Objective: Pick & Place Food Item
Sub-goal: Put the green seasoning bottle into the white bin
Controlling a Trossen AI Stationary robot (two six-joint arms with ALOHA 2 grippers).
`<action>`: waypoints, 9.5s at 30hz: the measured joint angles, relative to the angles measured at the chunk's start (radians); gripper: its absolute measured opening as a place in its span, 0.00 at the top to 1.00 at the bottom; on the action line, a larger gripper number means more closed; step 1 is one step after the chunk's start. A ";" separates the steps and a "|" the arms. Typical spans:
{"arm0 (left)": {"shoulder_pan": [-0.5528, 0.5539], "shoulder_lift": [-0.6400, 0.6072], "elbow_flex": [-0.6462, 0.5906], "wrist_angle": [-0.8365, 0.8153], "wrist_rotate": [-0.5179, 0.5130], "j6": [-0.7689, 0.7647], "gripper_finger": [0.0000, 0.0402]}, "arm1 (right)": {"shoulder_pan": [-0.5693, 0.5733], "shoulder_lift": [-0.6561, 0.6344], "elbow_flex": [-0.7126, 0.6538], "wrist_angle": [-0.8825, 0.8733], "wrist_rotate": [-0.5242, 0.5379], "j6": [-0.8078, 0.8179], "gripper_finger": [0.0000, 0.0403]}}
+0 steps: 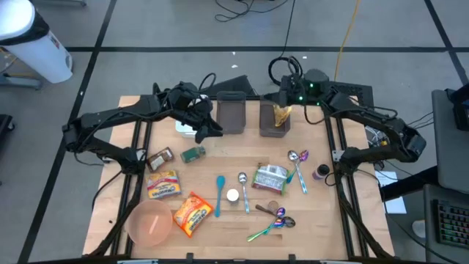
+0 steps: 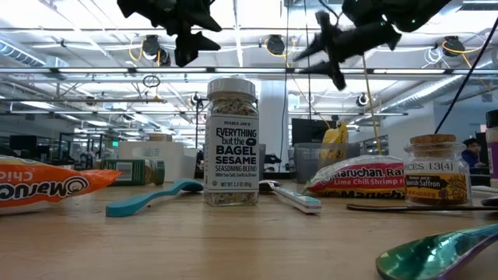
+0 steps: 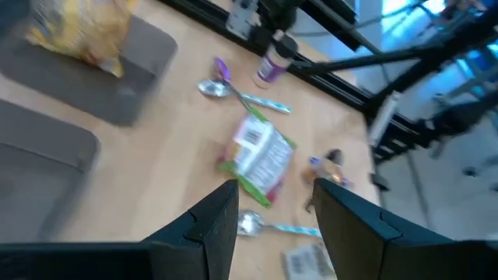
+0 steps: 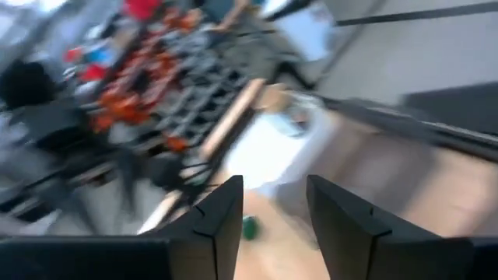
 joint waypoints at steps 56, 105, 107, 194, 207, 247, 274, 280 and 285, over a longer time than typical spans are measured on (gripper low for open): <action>-0.382 -0.351 0.000 -0.848 -0.695 -0.154 0.56 | 0.686 0.083 0.201 0.198 0.466 -0.429 0.67; -0.364 -0.261 -0.458 -0.599 -0.296 -0.182 0.14 | 0.678 0.083 0.082 0.199 0.488 -0.364 0.67; -0.348 -0.261 -0.471 -0.588 -0.310 -0.178 0.14 | 0.678 0.083 0.082 0.199 0.488 -0.377 0.67; -0.243 -0.050 0.024 0.018 -0.412 0.008 0.49 | 0.600 0.083 0.082 0.293 0.483 -0.301 0.63; -0.204 -0.050 0.024 0.168 -0.325 0.008 0.49 | 0.549 0.083 0.082 0.449 0.396 -0.237 0.31; -0.152 0.012 0.023 0.548 -0.226 0.000 0.49 | 0.543 0.083 0.009 0.643 0.352 -0.177 0.30; -0.153 0.067 0.023 0.572 -0.195 -0.077 0.49 | 0.543 0.083 -0.055 0.721 0.360 -0.121 0.39; -0.153 0.067 0.023 0.571 -0.199 -0.089 0.49 | 0.543 0.083 -0.055 0.709 0.360 -0.121 0.45; -0.153 0.067 0.023 0.571 -0.199 -0.099 0.49 | 0.544 0.083 -0.055 0.709 0.357 -0.122 0.50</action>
